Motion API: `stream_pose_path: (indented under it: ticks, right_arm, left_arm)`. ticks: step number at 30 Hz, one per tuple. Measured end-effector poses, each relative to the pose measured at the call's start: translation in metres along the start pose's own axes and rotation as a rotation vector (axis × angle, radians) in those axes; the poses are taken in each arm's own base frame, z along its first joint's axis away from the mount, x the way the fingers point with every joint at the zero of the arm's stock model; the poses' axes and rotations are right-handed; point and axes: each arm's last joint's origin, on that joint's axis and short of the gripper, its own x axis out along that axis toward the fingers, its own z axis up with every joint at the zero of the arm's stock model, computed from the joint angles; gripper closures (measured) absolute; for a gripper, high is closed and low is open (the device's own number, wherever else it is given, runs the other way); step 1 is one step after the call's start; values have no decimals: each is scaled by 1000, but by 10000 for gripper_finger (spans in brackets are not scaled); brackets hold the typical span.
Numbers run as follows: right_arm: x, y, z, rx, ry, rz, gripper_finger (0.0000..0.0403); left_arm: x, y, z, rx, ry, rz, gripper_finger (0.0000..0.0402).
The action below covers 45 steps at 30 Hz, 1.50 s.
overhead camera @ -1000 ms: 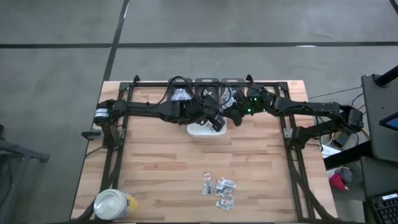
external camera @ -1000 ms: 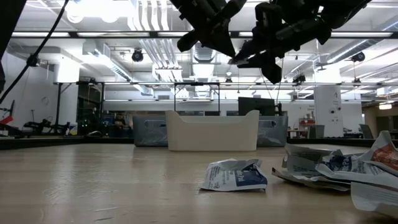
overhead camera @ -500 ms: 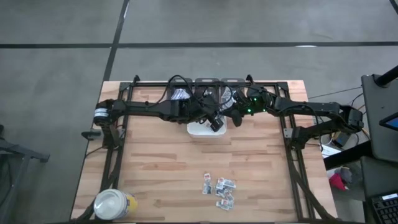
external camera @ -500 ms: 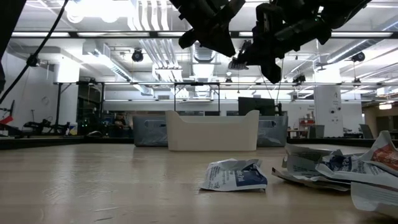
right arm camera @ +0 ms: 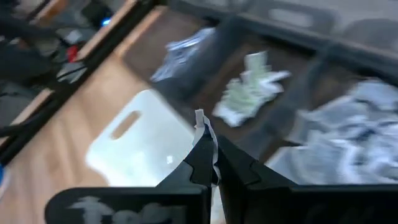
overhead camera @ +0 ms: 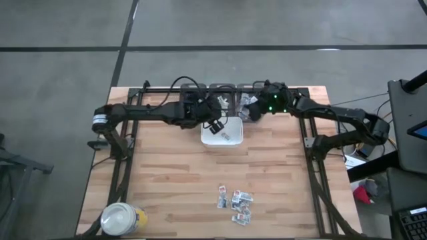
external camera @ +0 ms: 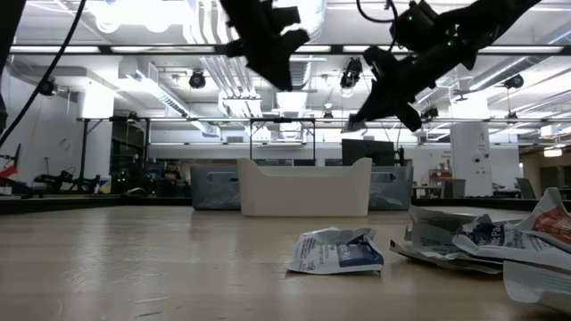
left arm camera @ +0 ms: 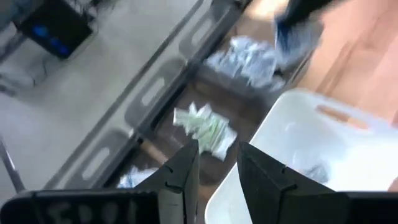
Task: Pick & Place First Aid Supplies
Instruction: Put the white alcohol pad into the right black bin
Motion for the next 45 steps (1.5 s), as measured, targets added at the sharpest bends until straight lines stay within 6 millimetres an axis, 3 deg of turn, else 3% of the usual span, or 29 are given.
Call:
stream_pose_path:
  ticks: [6,13,26,36,41,45]
  right_arm:
    - [-6,-30,8,37,5,-116,394]
    - [-7,-48,12,54,16,-182,394]
    - [35,-74,-9,57,186,-281,394]
    - [53,-68,17,-55,188,-235,394]
    - [69,-70,25,-102,300,-251,388]
    - [84,-73,29,-122,394,-268,359]
  left_arm:
    - [7,10,-30,-70,4,-60,294]
    - [0,32,-66,-179,-123,-153,294]
    - [-25,65,-130,-321,-317,-193,294]
    - [-31,70,-143,-326,-331,-195,294]
    - [-30,70,-143,-322,-330,-193,294]
    - [-30,70,-143,-321,-330,-193,294]
